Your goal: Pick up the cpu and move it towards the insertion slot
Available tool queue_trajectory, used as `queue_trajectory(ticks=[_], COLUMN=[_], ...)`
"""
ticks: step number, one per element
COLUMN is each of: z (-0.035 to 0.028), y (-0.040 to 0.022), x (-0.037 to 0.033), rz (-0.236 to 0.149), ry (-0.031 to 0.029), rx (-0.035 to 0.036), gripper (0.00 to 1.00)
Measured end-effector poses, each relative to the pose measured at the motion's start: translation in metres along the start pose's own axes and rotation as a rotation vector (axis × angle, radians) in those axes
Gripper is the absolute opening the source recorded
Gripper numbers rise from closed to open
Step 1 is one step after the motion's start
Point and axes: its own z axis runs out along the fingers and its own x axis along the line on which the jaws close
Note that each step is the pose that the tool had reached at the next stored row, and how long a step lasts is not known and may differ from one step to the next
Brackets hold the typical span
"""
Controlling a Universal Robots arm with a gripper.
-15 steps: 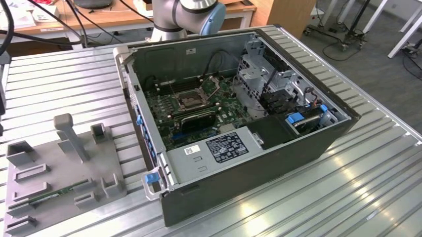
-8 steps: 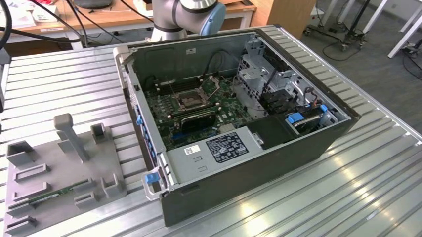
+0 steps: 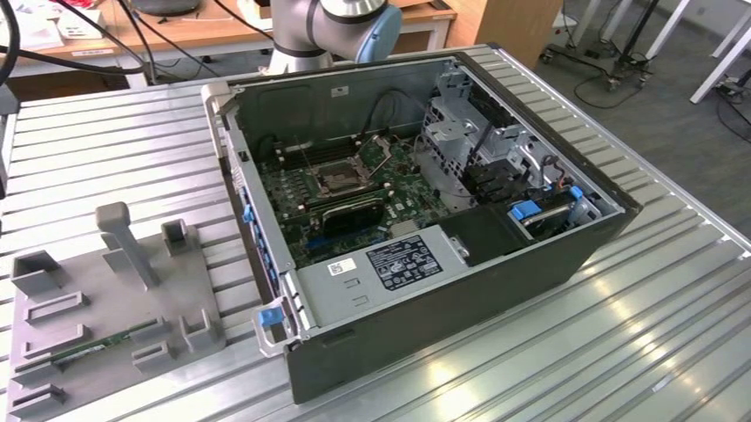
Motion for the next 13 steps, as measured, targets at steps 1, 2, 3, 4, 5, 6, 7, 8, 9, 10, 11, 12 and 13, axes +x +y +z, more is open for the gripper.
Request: queue_trajectory(ticks=[1,2,3,4,5,6,7,8,9,10,11,12,13], z=[-0.0005,-0.0009,-0.0014,-0.0018,-0.0023,-0.0027,-0.0032,-0.0038,-0.0045,-0.0052,-0.0059,-0.0067,-0.0074], y=[0.0,0.0,0.0,0.0,0.0,0.0,0.0,0.0,0.0001,0.0001,0.0001,0.0001,0.0001], x=[0.0,0.0,0.0,0.0,0.0,0.0,0.0,0.0,0.0,0.0,0.0,0.0,0.0], rz=[0.0,0.0,0.0,0.0,0.0,0.0,0.0,0.0,0.0,0.0,0.0,0.0,0.0], ry=[0.0,0.0,0.0,0.0,0.0,-0.0001,-0.0001,0.0,0.0,0.0,-0.0001,0.0,-0.0001], rx=[0.0,0.0,0.0,0.0,-0.0001,-0.0001,-0.0001,0.0,0.0,0.0,-0.0001,0.0,-0.0001], gripper=[0.55,0.55,0.55,0.55,0.55,0.55,0.55,0.55,0.55,0.55,0.55,0.55,0.55])
